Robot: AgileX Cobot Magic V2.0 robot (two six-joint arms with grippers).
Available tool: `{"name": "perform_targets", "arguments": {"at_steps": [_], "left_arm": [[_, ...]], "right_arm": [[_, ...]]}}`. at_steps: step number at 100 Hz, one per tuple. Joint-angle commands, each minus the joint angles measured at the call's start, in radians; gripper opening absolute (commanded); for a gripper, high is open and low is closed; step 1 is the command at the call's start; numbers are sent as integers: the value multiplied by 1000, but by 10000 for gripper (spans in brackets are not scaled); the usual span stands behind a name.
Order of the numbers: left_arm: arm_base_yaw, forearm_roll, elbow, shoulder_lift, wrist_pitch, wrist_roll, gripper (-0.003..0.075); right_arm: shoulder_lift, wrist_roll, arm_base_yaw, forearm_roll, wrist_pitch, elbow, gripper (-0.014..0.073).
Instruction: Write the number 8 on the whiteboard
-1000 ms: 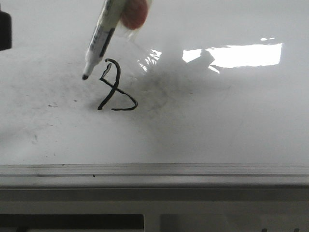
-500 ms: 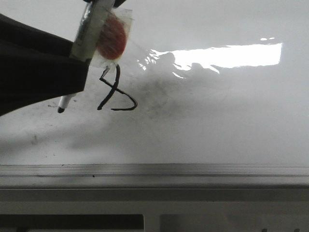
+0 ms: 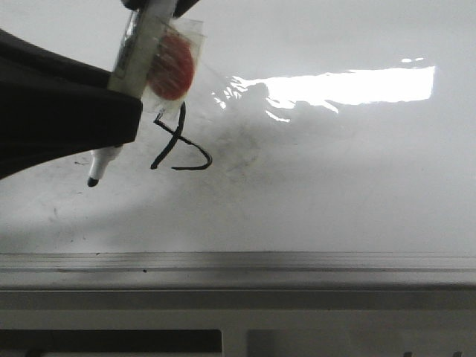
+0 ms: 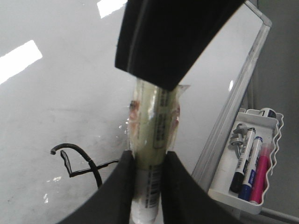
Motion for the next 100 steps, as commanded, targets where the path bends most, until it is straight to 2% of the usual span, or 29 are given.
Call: {"name": "perform_targets", "arguments": {"at_steps": [1, 7, 14, 20, 25, 32, 60, 77, 100], "left_arm": [[-4, -36, -31, -7, -72, -80, -20], [-4, -66, -31, -7, -52, -114, -20], [-4, -166, -31, -14, -11, -123, -21], [-1, -292, -31, -23, 43, -123, -21], [3, -465, -31, -32, 92, -121, -21], [15, -596, -31, -44, 150, -103, -21], [66, -737, -31, -42, 189, -103, -21], [103, -742, -31, -40, 170, -103, -20], [103, -742, -31, -38, 167, -103, -16]], "right_arm": [[-20, -7, 0, -2, -57, -31, 181], [-20, -7, 0, -2, -55, -31, 306], [-22, -7, 0, -4, -48, -31, 379], [-26, -7, 0, -6, -39, -31, 386], [-29, -7, 0, -6, -32, -31, 386], [-37, -7, 0, -6, -19, -31, 386], [-54, -7, 0, -6, -8, -31, 386], [-54, -7, 0, -6, -8, -31, 386], [-54, -6, 0, -6, -8, -31, 385]]}}
